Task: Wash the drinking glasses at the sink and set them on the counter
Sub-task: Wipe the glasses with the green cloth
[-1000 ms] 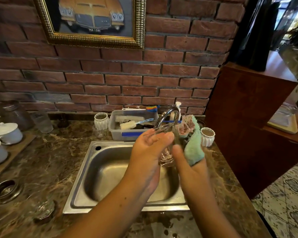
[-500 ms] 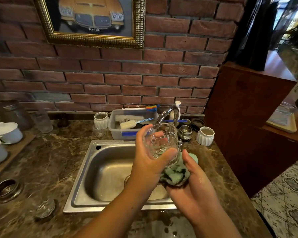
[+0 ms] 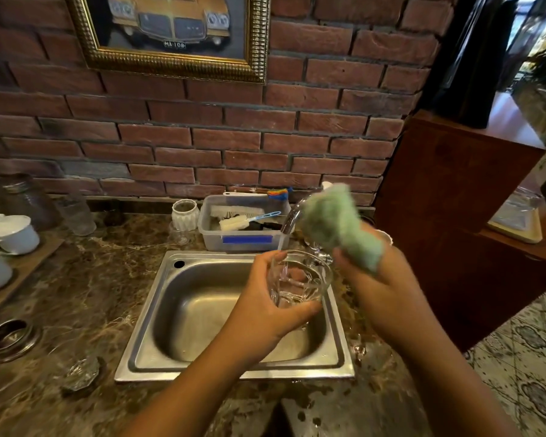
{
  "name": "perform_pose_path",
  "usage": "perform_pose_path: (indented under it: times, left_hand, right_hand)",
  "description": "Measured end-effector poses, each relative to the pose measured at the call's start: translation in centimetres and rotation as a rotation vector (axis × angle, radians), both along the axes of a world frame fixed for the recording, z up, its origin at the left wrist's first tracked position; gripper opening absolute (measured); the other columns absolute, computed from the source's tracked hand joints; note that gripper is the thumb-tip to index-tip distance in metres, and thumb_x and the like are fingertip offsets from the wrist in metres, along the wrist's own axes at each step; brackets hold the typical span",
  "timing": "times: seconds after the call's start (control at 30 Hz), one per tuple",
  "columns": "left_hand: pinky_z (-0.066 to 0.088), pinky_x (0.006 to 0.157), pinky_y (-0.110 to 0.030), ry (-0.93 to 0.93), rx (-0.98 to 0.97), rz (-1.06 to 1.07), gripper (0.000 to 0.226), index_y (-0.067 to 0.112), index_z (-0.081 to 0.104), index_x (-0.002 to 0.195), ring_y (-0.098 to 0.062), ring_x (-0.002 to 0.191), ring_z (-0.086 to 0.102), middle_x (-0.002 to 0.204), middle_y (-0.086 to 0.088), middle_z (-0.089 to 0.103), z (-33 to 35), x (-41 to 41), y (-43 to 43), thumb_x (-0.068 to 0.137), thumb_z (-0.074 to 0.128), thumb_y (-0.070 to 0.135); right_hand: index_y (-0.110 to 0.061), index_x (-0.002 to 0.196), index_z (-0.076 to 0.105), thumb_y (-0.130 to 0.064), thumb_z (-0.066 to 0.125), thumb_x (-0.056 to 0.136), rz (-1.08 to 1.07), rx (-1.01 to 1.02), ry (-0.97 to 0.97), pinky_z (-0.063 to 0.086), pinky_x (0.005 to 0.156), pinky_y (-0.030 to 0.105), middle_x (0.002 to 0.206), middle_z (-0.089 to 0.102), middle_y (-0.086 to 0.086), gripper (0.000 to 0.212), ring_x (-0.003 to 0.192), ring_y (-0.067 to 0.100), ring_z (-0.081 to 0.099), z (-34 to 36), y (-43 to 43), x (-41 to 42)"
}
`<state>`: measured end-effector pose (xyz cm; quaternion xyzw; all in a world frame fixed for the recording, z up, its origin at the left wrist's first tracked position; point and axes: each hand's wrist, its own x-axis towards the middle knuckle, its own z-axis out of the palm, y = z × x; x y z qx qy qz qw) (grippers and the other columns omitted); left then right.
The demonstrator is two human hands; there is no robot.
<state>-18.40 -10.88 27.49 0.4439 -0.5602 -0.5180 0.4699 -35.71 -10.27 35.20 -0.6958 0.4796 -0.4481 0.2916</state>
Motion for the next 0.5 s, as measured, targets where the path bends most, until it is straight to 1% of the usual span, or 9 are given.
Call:
perform_pose_path:
  times: [0.07,0.1,0.13,0.2,0.23,0.3,0.33,0.43,0.5]
  left_hand:
    - [0.057,0.069,-0.016,0.063,0.054,0.032,0.077,0.039,0.049,0.124,0.000,0.100,0.071,0.114,0.011,0.071,-0.1,0.2,0.0,0.060,0.092,0.033]
    - [0.057,0.066,-0.016,0.091,0.083,0.041,0.074,0.039,0.051,0.121,0.003,0.098,0.070,0.111,0.013,0.072,-0.2,0.6,0.1,0.061,0.093,0.030]
    - [0.059,0.067,-0.019,0.117,0.107,0.034,0.074,0.040,0.052,0.120,0.002,0.098,0.071,0.110,0.014,0.073,-0.3,1.1,0.3,0.059,0.093,0.030]
    - [0.061,0.076,-0.031,0.166,0.137,-0.025,0.076,0.033,0.057,0.125,-0.013,0.105,0.072,0.118,0.006,0.074,-0.6,2.2,0.7,0.057,0.090,0.033]
    - [0.060,0.075,-0.033,0.195,0.153,-0.059,0.073,0.027,0.060,0.127,-0.017,0.103,0.073,0.119,-0.001,0.074,-0.6,2.7,0.9,0.059,0.088,0.033]
    - [0.058,0.067,-0.027,0.234,0.154,-0.122,0.056,0.026,0.069,0.121,-0.018,0.096,0.073,0.115,-0.006,0.076,-0.7,3.4,1.4,0.067,0.083,0.029]
    - [0.058,0.068,-0.025,0.218,0.150,-0.156,0.048,0.030,0.072,0.116,-0.018,0.097,0.073,0.114,-0.005,0.076,-0.6,3.7,1.5,0.069,0.081,0.028]
    - [0.059,0.085,-0.031,0.046,0.115,-0.227,0.046,0.037,0.071,0.113,-0.020,0.110,0.071,0.118,-0.002,0.075,-0.3,4.4,1.3,0.070,0.084,0.030]
    - [0.059,0.093,-0.041,-0.087,0.071,-0.248,0.053,0.034,0.066,0.119,-0.020,0.111,0.070,0.119,-0.002,0.073,-0.2,4.9,1.1,0.069,0.086,0.032]
  right_hand:
    - [-0.036,0.136,0.052,-0.014,0.065,0.093,0.140,-0.066,0.434,0.051,0.089,0.018,0.126,0.064,-0.018,0.050,0.112,-0.001,0.059,0.1,-0.8,0.2]
    - [-0.036,0.137,0.050,-0.016,0.064,0.092,0.196,-0.077,0.562,0.048,0.092,0.017,0.131,0.060,-0.016,0.051,0.116,-0.001,0.055,0.2,-1.1,0.2]
    - [-0.036,0.136,0.052,-0.019,0.064,0.090,0.260,-0.081,0.624,0.045,0.095,0.017,0.133,0.058,-0.016,0.050,0.119,-0.001,0.053,0.3,-1.3,0.1]
    - [-0.035,0.130,0.056,-0.020,0.062,0.086,0.389,-0.056,0.642,0.047,0.095,0.020,0.126,0.060,-0.019,0.047,0.115,-0.003,0.054,0.4,-1.7,0.0]
    - [-0.035,0.126,0.059,-0.020,0.062,0.086,0.451,-0.031,0.630,0.049,0.090,0.020,0.118,0.062,-0.021,0.043,0.108,-0.002,0.057,0.3,-1.9,-0.1]
    - [-0.036,0.116,0.061,-0.022,0.066,0.089,0.566,0.054,0.561,0.051,0.079,0.018,0.105,0.065,-0.019,0.031,0.096,0.002,0.063,0.0,-2.4,0.1]
    - [-0.034,0.115,0.063,-0.024,0.069,0.091,0.618,0.131,0.511,0.052,0.079,0.019,0.104,0.068,-0.017,0.026,0.095,0.004,0.066,-0.2,-2.5,0.5]
    - [-0.015,0.111,0.069,-0.012,0.072,0.091,0.765,0.383,0.367,0.055,0.079,0.024,0.099,0.073,0.000,0.020,0.088,0.011,0.069,-0.8,-2.9,1.6]
    - [-0.015,0.103,0.070,-0.005,0.071,0.090,0.820,0.476,0.345,0.051,0.069,0.015,0.088,0.072,-0.005,0.017,0.077,0.001,0.066,-1.1,-3.0,1.8]
